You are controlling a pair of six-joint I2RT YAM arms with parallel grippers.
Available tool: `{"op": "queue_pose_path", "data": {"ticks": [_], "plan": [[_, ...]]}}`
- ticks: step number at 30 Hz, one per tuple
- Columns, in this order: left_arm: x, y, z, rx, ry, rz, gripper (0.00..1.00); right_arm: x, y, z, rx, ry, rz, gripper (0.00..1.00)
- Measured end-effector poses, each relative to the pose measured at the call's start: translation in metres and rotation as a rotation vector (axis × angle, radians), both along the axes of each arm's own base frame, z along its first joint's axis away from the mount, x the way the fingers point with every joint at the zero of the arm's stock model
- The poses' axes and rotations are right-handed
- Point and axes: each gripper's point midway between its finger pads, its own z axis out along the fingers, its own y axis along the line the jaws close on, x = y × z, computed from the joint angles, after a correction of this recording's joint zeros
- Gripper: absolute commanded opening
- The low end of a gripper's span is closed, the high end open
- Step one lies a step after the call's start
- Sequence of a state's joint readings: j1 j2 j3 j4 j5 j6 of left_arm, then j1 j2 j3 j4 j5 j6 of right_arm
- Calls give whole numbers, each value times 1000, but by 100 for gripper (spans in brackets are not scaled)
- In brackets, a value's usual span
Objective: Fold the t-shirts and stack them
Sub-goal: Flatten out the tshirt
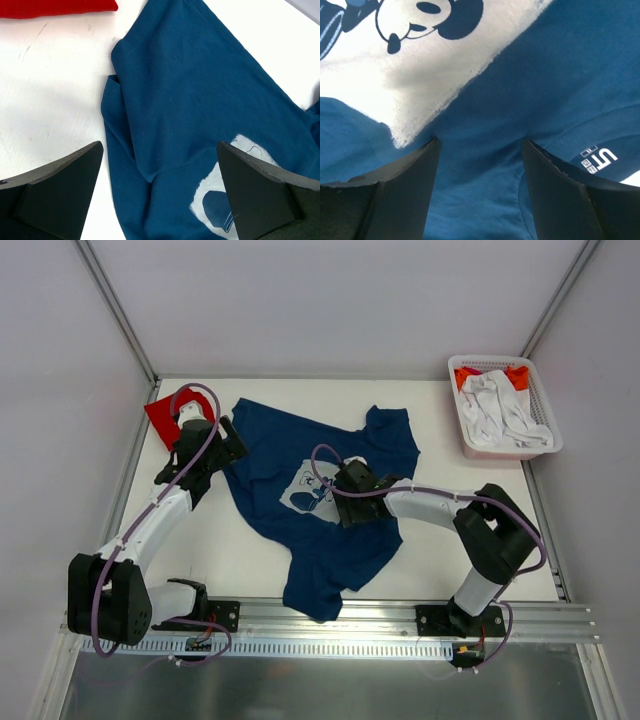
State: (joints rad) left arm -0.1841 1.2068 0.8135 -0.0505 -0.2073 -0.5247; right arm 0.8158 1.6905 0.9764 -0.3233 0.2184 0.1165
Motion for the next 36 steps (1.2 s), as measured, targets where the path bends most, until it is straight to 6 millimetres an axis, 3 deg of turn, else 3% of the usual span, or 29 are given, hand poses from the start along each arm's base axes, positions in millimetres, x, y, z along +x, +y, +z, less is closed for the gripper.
{"op": "queue_pose_path", "data": {"ticks": [7, 13, 20, 25, 31, 34, 36], "plan": [[-2, 0, 0, -1, -3, -1, 99, 13, 2, 0, 26, 6, -23, 70], [-3, -1, 5, -6, -16, -6, 99, 37, -12, 2, 51, 21, -86, 70], [-5, -2, 8, -11, -23, -13, 99, 85, -51, 9, 61, 41, -221, 70], [-6, -2, 12, -13, -33, -13, 99, 125, -78, 25, 82, 24, -304, 70], [-6, -2, 14, -14, -37, -14, 99, 187, -90, 37, 127, -8, -357, 70], [-7, -1, 14, -14, -39, -14, 99, 196, -93, 33, 134, -2, -366, 70], [-8, -1, 15, -15, -40, -14, 99, 191, -93, 30, 132, 19, -364, 70]]}}
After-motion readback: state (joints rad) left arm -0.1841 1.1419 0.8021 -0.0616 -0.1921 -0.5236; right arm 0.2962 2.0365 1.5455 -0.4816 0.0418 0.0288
